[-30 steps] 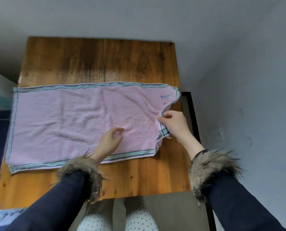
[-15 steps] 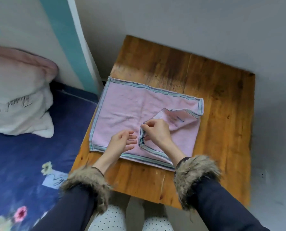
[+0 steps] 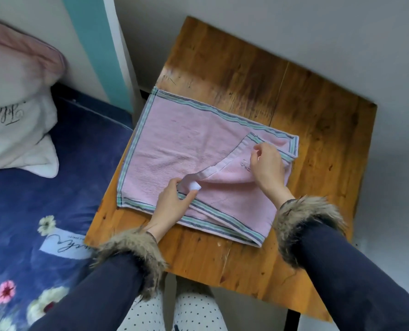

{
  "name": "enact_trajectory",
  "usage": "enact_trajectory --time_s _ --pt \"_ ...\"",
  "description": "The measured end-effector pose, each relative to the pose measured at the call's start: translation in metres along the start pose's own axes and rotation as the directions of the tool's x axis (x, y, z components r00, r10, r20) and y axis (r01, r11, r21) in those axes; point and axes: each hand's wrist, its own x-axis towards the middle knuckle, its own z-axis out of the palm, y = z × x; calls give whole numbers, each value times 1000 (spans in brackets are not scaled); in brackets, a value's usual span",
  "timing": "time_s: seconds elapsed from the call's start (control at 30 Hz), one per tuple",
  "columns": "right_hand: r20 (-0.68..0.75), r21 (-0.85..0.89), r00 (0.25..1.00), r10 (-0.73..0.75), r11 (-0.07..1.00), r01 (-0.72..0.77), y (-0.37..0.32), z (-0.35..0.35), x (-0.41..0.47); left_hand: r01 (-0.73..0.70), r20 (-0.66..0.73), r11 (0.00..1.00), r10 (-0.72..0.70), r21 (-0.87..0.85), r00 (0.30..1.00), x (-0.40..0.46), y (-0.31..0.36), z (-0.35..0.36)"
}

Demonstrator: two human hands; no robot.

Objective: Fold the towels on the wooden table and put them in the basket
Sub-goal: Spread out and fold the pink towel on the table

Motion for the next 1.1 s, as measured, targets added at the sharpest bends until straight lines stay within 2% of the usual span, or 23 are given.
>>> enact_trajectory --time_s 0.13,0.27,0.37,0.47,0.57,0.67,0.83,0.9,1.0,1.1 --pt "86 -307 986 -146 937 165 9 -4 33 -45 -139 997 53 58 989 1 0 6" --pt "191 -384 980 -57 914 128 10 -1 57 -4 -183 1000 7 14 983 0 -3 9" --pt "114 -300 988 -103 945 133 8 -2 64 18 -91 996 -26 -91 996 -1 -2 9" --pt "74 -104 971 -227 967 234 -2 -8 61 40 38 939 -28 -341 999 -11 7 1" --pt "104 96 907 -408 912 399 -24 -18 58 54 59 868 -29 -494 998 -25 15 -17" --pt "72 214 861 -503 851 480 -59 -31 61 17 49 824 13 -566 999 -38 17 -39" --pt "62 371 858 -511 809 455 -123 -26 61 -67 -80 818 25 -571 996 -50 11 -79" --pt "75 380 858 -507 811 446 -138 -16 63 -83 -152 866 8 -494 988 -48 3 -86" --pt "109 342 863 -493 834 434 -159 8 73 3 -258 926 -108 -376 960 -37 -25 -93" --pt "118 271 873 -474 861 430 -172 29 89 93 -320 939 -204 -331 925 -26 -53 -90"
